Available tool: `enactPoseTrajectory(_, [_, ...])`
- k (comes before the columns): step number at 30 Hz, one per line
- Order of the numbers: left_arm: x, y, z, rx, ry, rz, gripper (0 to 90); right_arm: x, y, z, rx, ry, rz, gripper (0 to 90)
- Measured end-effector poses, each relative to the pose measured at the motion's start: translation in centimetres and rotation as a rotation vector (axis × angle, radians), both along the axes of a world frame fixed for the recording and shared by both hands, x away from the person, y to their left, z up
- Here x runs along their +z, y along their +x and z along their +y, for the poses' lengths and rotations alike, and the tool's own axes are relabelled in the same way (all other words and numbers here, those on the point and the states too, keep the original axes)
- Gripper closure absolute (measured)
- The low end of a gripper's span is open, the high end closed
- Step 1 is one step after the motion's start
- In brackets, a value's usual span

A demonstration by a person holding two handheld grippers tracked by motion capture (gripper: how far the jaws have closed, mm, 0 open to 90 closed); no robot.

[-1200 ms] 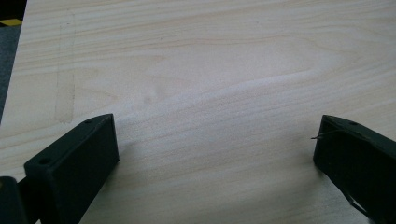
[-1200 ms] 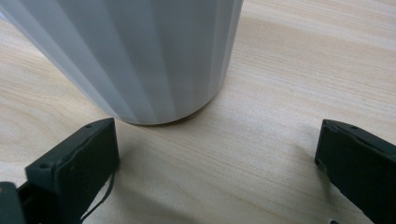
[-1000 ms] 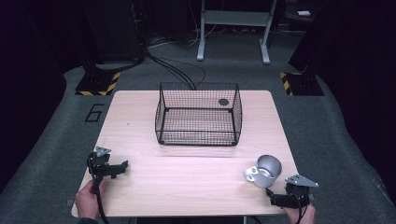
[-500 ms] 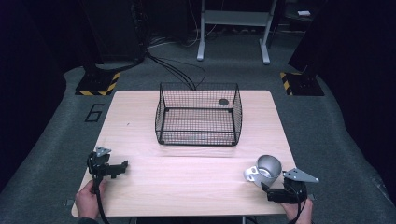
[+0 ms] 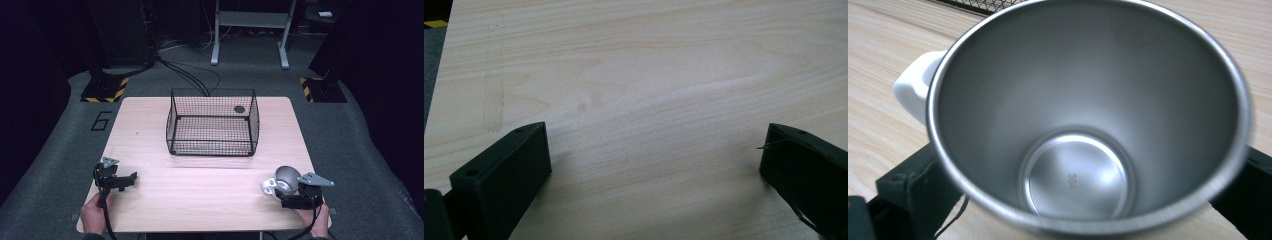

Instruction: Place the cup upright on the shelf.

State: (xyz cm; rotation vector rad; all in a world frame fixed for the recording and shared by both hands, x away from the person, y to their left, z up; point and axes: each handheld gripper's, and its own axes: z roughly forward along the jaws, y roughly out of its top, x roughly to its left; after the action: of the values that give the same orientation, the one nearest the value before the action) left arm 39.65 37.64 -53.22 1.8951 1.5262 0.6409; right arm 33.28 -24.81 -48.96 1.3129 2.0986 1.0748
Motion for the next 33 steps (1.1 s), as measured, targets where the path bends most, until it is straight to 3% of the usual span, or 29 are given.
enactPoseTrajectory(8, [0.0, 0.0, 0.0, 0.000, 0.001, 0.000, 0.0, 0.1, 0.8, 0.7, 0.015, -0.036, -0.021, 6.9])
enactPoseTrajectory(23, [0.0, 0.0, 0.0, -0.006, 0.004, 0.009, 0.0, -0.2, 0.4, 0.9, 0.010, -0.028, -0.054, 8.2])
enactPoseTrajectory(33, [0.1, 0.0, 0.1, -0.011, 0.013, 0.009, 0.0, 1.1, 0.3, 1.6, 0.026, -0.029, -0.074, 8.3])
